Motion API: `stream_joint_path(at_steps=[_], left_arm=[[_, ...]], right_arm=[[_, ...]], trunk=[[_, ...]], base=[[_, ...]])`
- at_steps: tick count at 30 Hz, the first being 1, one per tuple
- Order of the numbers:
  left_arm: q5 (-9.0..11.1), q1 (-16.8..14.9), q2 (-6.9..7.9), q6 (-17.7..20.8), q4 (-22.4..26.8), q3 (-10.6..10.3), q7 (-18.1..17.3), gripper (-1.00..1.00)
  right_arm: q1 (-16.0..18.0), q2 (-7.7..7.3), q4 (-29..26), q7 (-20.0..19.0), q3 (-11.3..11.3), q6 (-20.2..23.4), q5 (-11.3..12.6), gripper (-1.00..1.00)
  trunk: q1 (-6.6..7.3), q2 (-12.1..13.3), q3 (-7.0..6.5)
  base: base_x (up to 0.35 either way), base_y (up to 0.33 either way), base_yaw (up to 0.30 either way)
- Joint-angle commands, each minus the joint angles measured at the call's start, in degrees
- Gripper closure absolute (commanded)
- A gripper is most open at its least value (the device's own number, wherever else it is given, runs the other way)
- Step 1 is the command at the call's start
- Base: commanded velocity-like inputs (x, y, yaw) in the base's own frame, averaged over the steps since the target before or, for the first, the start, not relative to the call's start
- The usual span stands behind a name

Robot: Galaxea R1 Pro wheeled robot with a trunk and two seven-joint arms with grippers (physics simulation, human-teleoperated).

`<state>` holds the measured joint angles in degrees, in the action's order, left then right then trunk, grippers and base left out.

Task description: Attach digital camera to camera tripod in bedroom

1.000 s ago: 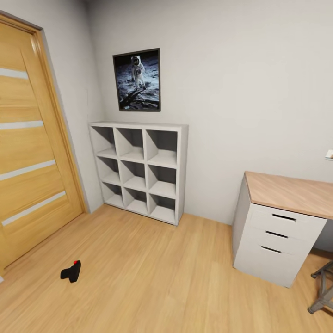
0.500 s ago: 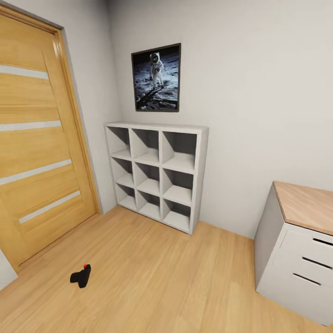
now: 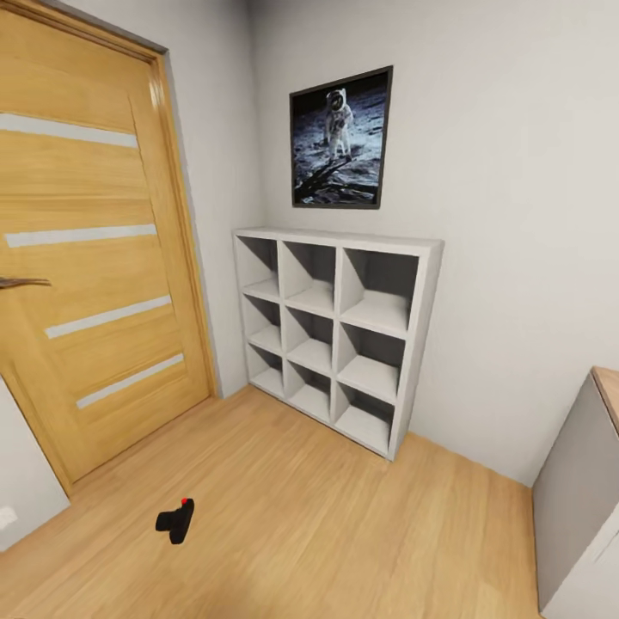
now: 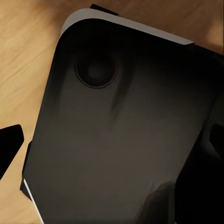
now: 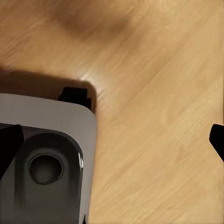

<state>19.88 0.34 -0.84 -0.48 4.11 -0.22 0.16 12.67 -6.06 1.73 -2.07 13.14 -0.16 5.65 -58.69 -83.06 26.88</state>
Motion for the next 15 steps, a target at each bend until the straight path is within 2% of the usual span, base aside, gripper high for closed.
stream_joint_path(at_steps=[1,7,15], left_arm=[[0.33,0.03,0.00,-0.05,0.10,-0.04,0.02,-1.00],[0.33,0.04,0.03,-0.10,0.10,-0.04,0.02,-1.00],[0.36,0.07,0.05,-0.13,0.13,-0.04,0.02,-1.00]], right_arm=[[0.08,0.00,0.12,-0.22,0.48,-0.02,0.59,-1.00],[0.07,0.00,0.12,-0.14,0.48,-0.10,0.59,-1.00],[0.08,-0.02,0.12,-0.13,0.48,-0.06,0.59,-1.00]], trunk=[[-0.03,-0.02,0.04],[-0.03,-0.02,0.04],[-0.03,-0.02,0.04]], base=[[0.323,0.000,0.263],[0.323,0.017,0.248],[0.323,0.077,0.230]])
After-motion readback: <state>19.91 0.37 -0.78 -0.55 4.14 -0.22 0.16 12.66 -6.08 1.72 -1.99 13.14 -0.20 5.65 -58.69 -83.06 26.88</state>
